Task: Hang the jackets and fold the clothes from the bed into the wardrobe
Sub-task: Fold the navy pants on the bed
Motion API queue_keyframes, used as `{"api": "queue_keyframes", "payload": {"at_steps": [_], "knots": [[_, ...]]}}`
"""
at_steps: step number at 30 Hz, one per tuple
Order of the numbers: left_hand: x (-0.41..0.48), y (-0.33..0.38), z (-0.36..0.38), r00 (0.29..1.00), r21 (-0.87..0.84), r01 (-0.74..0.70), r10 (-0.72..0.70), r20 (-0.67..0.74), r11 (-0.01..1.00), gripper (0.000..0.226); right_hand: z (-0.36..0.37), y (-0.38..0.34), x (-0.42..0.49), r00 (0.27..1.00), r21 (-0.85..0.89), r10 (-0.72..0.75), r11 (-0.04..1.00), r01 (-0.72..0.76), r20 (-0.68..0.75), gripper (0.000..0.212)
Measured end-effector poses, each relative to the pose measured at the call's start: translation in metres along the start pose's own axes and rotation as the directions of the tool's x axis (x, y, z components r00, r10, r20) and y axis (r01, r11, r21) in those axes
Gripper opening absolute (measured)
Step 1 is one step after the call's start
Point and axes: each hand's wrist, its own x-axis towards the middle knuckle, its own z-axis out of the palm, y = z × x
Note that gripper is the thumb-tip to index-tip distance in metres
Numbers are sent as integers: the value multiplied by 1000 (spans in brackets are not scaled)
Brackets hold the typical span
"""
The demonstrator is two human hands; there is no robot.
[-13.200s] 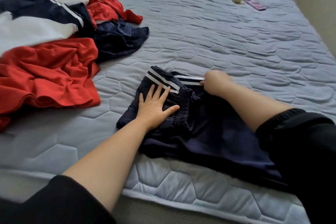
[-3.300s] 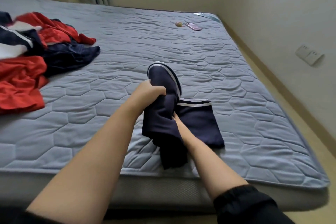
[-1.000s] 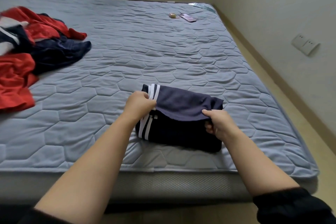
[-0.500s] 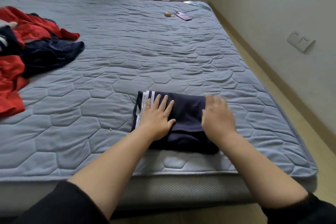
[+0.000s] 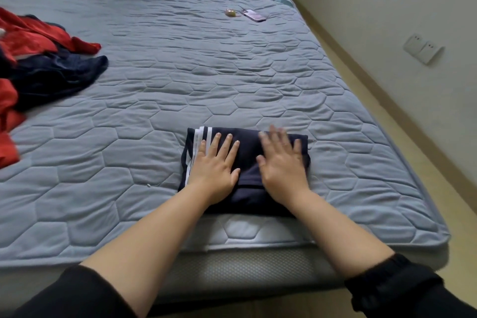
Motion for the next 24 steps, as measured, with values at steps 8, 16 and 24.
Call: {"api": "queue_keyframes", "payload": {"at_steps": [8, 16, 24], "knots": [[-19, -18, 1, 929, -455, 316, -369, -31, 832, 63, 18, 55, -1, 841, 171, 451, 842, -512, 297, 82], [-19, -44, -14, 730, -824, 566, -458, 507, -10, 60, -3, 33, 12, 686, 723, 613, 256, -641, 391, 80], [-24, -34, -92, 679, -691, 722, -173, 714, -19, 21, -76, 15, -23, 534, 595, 492, 39, -803, 688, 89]]}}
